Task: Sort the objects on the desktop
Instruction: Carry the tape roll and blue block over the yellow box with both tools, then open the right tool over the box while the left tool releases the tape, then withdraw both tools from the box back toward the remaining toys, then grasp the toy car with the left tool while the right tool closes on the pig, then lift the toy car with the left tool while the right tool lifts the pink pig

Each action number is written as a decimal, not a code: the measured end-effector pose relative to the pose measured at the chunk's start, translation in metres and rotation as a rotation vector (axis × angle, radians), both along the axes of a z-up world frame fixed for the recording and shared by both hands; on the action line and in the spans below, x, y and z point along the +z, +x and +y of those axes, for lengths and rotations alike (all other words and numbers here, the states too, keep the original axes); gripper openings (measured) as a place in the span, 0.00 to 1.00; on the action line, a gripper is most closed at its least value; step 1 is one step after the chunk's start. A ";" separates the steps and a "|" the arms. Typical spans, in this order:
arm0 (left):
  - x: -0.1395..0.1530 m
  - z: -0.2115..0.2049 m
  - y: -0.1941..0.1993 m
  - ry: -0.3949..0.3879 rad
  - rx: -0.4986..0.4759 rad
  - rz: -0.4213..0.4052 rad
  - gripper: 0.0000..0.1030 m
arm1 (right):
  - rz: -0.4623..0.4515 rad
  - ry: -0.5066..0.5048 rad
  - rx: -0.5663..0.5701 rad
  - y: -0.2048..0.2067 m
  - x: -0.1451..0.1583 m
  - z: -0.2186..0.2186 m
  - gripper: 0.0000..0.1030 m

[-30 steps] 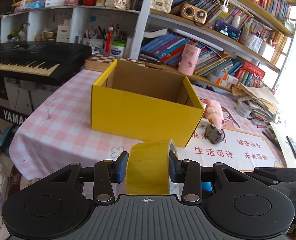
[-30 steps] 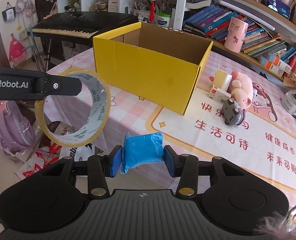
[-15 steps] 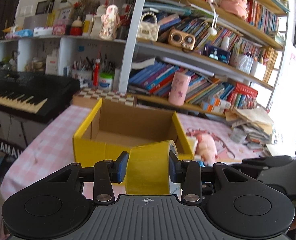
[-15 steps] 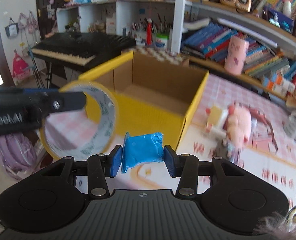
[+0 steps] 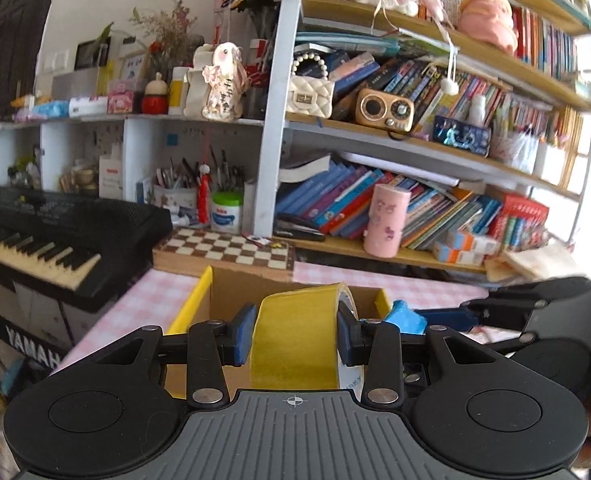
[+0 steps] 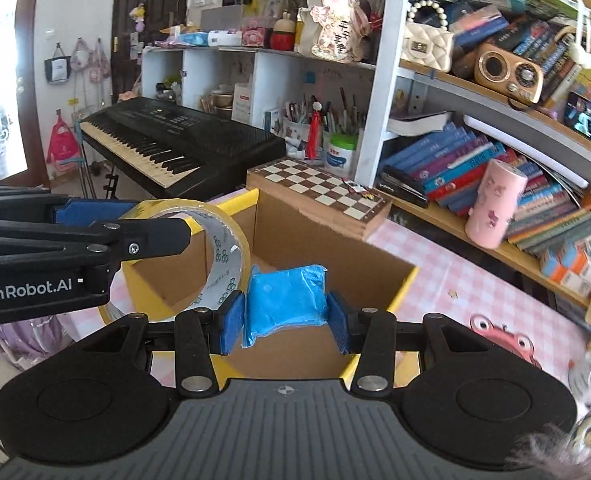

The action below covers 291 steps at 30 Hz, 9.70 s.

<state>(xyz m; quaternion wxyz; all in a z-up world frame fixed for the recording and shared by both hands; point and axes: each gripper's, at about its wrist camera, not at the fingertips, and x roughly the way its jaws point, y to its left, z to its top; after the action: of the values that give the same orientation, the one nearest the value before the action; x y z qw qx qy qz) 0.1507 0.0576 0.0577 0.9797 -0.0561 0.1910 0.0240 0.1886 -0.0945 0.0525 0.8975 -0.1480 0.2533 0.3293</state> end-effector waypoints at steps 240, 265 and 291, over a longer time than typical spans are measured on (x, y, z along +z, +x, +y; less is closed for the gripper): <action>-0.052 -0.188 0.019 0.094 -0.034 0.327 0.45 | 0.473 0.136 -0.330 0.172 -0.132 -0.164 0.55; -0.040 -0.199 0.003 0.030 -0.209 0.259 0.45 | 0.284 0.134 -0.483 0.065 -0.081 -0.248 0.54; -0.039 -0.097 -0.066 -0.004 -0.358 0.228 0.45 | 0.298 0.115 -0.664 -0.089 -0.077 -0.183 0.55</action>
<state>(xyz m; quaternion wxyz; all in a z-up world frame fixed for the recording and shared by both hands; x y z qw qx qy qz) 0.0847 -0.0390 0.0190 0.9402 -0.0202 0.3077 -0.1447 0.0995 -0.2776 -0.0240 0.9157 0.0426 0.3963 0.0514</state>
